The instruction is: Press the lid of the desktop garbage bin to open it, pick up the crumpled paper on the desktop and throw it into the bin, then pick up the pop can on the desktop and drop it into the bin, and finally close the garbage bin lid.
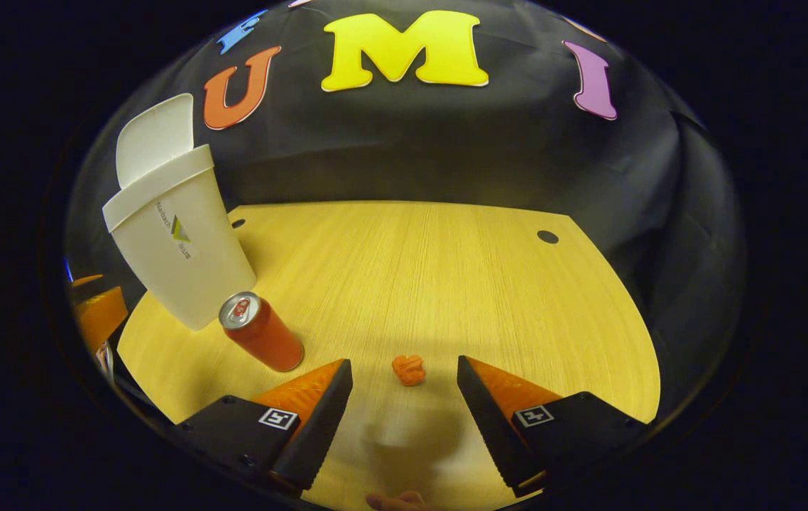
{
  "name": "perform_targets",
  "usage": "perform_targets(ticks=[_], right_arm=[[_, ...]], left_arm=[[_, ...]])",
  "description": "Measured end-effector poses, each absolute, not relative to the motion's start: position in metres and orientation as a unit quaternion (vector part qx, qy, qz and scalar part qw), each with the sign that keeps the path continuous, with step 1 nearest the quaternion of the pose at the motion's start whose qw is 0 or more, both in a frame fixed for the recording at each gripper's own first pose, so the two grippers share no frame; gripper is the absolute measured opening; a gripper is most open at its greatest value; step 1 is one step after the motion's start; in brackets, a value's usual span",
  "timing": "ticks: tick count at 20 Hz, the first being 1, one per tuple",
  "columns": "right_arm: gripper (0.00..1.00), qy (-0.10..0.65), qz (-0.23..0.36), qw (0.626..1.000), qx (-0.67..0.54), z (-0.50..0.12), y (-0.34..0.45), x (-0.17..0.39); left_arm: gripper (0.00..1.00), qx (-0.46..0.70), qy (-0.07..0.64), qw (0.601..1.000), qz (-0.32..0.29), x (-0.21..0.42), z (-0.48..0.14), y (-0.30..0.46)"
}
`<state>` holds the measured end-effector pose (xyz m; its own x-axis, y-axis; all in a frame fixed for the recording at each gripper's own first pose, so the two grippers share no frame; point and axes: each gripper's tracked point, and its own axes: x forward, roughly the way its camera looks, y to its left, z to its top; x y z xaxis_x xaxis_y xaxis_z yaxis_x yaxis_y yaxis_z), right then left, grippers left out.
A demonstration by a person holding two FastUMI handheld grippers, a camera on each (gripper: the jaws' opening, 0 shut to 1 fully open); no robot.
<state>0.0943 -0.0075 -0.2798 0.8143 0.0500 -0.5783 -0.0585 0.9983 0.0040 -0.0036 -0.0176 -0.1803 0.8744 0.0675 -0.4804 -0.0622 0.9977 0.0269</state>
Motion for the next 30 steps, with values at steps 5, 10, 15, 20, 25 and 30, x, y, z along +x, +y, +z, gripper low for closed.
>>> perform_targets(ticks=[5,10,15,20,25,30], right_arm=[[0.95,0.349,0.025,0.936,-0.026,-0.32,-0.013,0.113],[0.92,0.394,0.015,0.919,-0.016,-0.356,-0.013,0.132],[0.63,0.415,0.022,0.91,-0.008,-0.368,-0.005,0.149],[0.44,0.421,0.021,0.907,-0.002,-0.367,-0.005,0.148],[0.33,0.422,0.019,0.906,0.003,-0.368,-0.004,0.141],[0.33,0.413,0.019,0.91,0.009,-0.354,-0.009,0.136]], left_arm=[[1.0,-0.001,0.287,0.957,0.037,0.001,-0.209,-0.019],[1.0,0.002,0.319,0.946,0.049,0.011,-0.228,-0.017],[0.99,0.01,0.329,0.942,0.059,0.008,-0.239,-0.013],[0.99,0.011,0.33,0.942,0.061,0.005,-0.239,-0.011],[0.99,0.015,0.319,0.946,0.054,-0.001,-0.233,-0.013],[0.99,0.024,0.3,0.952,0.049,-0.009,-0.219,-0.015]])
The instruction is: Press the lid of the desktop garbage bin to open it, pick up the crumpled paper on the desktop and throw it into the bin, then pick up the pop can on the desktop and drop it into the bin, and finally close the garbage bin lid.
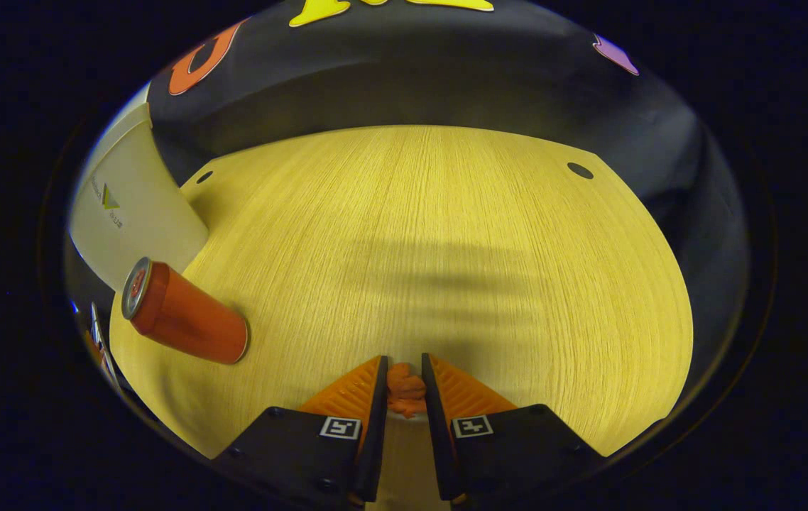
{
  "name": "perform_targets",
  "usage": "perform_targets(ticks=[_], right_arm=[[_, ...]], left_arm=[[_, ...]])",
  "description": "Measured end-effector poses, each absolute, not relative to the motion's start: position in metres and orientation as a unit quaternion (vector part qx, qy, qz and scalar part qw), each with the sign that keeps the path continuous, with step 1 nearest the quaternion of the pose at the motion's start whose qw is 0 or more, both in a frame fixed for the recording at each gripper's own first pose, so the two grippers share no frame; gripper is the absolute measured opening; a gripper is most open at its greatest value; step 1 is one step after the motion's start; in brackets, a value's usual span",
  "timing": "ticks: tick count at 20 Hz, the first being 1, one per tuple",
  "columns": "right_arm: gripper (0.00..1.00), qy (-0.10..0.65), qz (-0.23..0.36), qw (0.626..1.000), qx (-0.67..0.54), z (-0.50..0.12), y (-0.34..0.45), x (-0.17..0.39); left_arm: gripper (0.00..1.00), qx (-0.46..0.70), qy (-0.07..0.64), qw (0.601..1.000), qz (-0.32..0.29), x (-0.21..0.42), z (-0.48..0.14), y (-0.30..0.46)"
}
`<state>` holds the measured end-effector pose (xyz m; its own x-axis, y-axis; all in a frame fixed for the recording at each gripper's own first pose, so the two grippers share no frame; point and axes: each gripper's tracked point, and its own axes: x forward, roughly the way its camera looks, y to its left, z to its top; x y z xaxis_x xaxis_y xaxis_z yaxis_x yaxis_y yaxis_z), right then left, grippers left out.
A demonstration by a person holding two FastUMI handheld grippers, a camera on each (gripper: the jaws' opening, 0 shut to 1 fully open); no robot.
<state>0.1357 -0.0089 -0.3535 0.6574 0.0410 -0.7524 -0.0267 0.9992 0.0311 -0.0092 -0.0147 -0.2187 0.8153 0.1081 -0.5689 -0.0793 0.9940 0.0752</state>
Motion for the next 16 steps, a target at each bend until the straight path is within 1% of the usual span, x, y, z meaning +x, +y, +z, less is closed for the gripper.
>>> perform_targets(ticks=[3,9,16], right_arm=[[0.33,0.391,0.022,0.92,0.007,-0.322,-0.013,0.134],[0.32,0.337,0.021,0.941,0.004,-0.231,-0.015,0.131],[0.32,0.255,0.061,0.965,0.0,-0.101,0.044,0.146]], left_arm=[[0.99,0.021,0.289,0.956,0.043,-0.012,-0.21,-0.018],[0.98,0.025,0.242,0.97,0.019,-0.004,-0.178,-0.024],[0.99,0.008,0.217,0.976,0.014,-0.004,-0.163,-0.001]])
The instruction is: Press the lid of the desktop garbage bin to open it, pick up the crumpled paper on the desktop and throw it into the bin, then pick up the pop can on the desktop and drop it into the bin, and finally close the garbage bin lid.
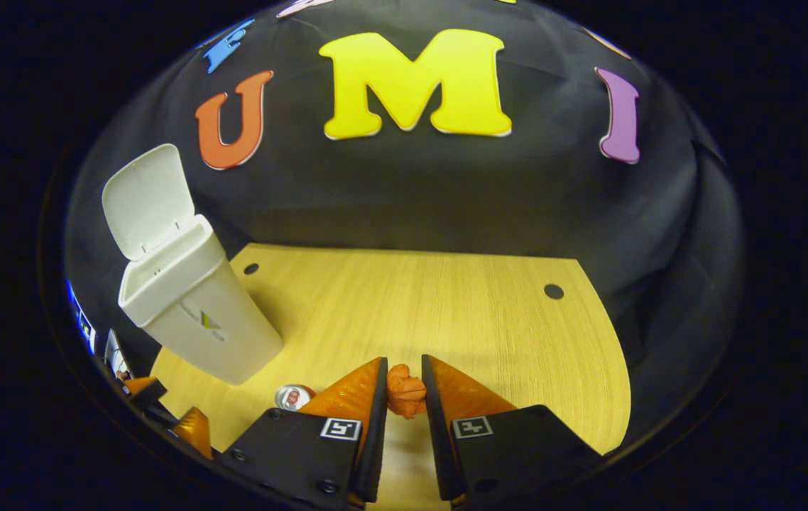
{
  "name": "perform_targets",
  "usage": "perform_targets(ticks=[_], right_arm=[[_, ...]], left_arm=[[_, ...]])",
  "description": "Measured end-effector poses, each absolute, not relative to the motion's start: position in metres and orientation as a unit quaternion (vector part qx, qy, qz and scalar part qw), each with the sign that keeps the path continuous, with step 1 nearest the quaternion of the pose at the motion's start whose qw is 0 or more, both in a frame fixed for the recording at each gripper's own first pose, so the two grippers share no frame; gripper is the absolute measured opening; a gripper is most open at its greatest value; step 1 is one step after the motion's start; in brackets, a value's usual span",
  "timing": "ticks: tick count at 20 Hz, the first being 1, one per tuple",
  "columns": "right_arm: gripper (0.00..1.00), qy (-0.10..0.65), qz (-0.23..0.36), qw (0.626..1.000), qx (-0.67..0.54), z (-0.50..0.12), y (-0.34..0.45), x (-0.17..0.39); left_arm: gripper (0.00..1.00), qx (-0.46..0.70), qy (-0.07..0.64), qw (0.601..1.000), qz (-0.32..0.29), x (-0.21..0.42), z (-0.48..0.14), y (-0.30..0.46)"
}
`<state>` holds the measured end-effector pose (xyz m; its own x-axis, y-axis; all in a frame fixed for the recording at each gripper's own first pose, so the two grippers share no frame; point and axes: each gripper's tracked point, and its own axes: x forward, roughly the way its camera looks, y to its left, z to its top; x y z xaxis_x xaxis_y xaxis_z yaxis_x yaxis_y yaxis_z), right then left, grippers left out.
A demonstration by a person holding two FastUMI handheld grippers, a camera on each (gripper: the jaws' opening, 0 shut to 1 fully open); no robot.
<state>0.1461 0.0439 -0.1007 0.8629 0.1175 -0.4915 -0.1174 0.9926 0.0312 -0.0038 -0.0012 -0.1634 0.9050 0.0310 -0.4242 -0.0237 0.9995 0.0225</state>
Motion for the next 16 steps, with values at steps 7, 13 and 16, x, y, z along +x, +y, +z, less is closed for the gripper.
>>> perform_targets(ticks=[7,13,16], right_arm=[[0.32,0.187,0.131,0.973,-0.029,-0.018,0.151,0.162],[0.32,0.14,0.203,0.968,-0.047,0.008,0.272,0.177],[0.31,0.148,0.24,0.958,-0.051,-0.003,0.327,0.174]], left_arm=[[0.99,-0.023,0.201,0.979,0.02,-0.012,-0.163,0.042],[0.98,-0.035,0.195,0.979,0.051,-0.026,-0.172,0.1],[0.98,-0.042,0.204,0.976,0.06,-0.037,-0.183,0.121]])
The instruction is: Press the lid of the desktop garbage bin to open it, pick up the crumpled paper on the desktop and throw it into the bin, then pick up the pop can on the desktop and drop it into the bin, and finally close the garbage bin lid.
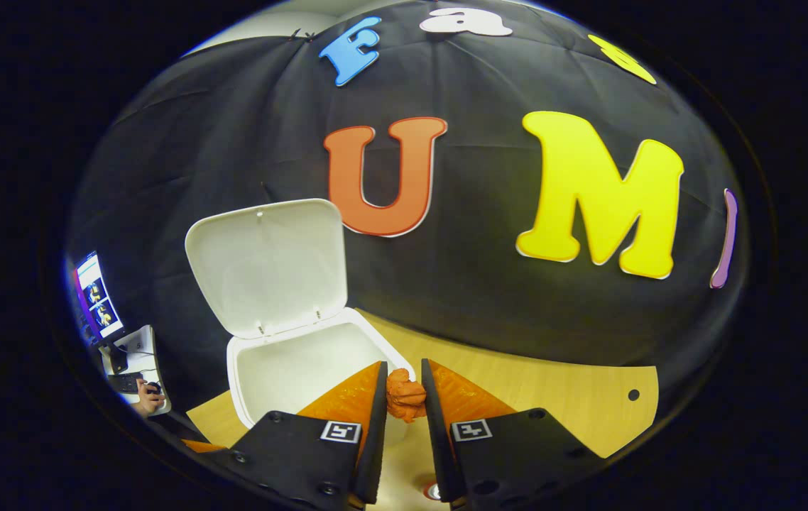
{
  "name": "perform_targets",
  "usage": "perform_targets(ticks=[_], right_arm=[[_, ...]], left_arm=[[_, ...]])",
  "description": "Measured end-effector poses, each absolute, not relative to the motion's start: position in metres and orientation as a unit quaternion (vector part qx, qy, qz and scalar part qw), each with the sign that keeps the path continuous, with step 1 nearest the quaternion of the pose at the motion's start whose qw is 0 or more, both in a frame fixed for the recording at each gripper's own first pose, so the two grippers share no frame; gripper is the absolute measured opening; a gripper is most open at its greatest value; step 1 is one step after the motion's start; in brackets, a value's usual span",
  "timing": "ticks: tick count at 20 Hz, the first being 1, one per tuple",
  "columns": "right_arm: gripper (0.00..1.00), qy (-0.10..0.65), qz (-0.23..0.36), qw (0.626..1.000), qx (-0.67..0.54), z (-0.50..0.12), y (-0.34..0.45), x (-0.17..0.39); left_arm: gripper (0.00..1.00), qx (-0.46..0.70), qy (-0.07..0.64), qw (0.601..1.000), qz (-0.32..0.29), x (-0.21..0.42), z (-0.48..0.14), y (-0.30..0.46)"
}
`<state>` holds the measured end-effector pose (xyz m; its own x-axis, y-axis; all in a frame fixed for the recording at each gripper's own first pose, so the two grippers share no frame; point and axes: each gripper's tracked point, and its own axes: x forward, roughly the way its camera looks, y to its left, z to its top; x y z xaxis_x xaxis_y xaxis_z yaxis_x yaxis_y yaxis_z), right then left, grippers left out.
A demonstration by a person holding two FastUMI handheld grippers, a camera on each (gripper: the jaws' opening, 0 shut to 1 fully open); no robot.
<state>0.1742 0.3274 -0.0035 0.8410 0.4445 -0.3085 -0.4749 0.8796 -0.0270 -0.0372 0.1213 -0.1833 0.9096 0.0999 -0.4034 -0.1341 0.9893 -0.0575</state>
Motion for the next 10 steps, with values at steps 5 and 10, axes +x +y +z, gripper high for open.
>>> perform_targets(ticks=[5,10], right_arm=[[0.3,0.173,0.279,0.944,-0.043,-0.028,0.384,0.171],[0.3,0.177,0.281,0.943,-0.031,-0.035,0.399,0.171]], left_arm=[[0.98,-0.045,0.219,0.972,0.079,-0.054,-0.198,0.147],[0.99,-0.045,0.23,0.969,0.079,-0.064,-0.206,0.149]])
